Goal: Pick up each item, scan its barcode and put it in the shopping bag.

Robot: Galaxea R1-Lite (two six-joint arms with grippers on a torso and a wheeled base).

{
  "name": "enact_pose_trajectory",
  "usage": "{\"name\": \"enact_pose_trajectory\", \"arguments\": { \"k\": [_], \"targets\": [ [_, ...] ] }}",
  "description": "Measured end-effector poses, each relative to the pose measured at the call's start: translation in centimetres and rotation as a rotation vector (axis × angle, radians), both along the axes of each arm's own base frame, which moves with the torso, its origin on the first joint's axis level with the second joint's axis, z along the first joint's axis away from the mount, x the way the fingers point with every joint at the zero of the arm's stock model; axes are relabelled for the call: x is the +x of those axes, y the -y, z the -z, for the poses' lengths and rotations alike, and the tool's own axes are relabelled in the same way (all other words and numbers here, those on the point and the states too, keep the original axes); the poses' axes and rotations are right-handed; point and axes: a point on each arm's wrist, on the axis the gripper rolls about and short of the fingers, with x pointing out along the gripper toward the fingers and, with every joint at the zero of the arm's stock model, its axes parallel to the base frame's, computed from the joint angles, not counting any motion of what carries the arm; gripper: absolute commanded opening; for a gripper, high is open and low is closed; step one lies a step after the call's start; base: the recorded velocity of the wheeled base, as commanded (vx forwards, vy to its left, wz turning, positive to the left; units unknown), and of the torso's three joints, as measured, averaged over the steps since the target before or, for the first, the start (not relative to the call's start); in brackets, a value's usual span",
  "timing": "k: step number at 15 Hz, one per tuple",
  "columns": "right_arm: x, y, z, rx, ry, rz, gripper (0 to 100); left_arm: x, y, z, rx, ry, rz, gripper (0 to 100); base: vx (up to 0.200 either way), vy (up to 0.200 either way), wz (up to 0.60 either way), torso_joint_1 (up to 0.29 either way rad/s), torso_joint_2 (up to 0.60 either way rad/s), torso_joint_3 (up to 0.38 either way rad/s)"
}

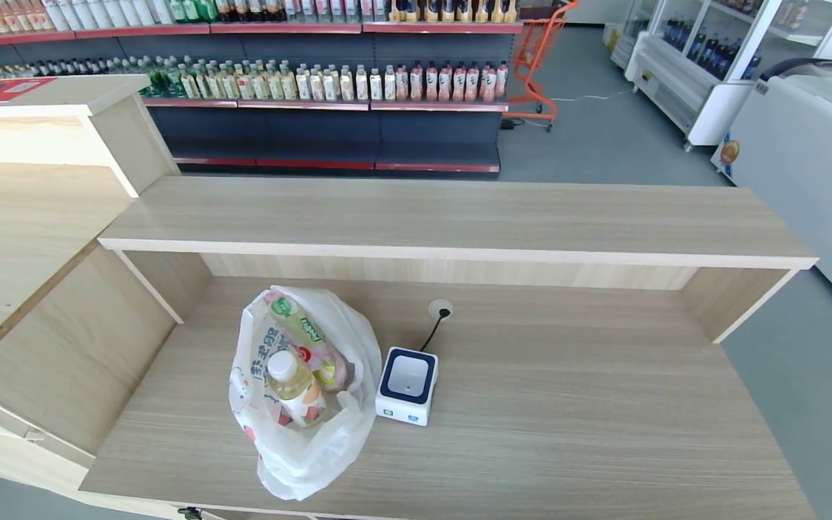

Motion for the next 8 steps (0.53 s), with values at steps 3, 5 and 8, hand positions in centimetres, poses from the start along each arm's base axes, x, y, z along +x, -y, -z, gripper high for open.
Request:
{"name": "enact_pose_trajectory", "arguments": {
  "k": [3,5,8],
  "targets": [
    [0.0,0.0,0.0,0.0,0.0,-0.001,0,-0.01,0.0,0.0,0.0,0.001,-0.001,100,0.067,0.0,0.0,-0.002,0.0,0.004],
    [0.0,0.0,0.0,0.0,0.0,-0.002,0,-0.01,0.01,-0.01,0.001,0.002,-0.002,100,0.0,0.0,0.0,0.0,0.0,0.0],
    [0.0,0.0,0.0,0.0,0.0,-0.001,0,-0.01,0.01,0.0,0.001,0.002,-0.001,100,0.0,0.0,0.0,0.0,0.0,0.0]
  ]
}}
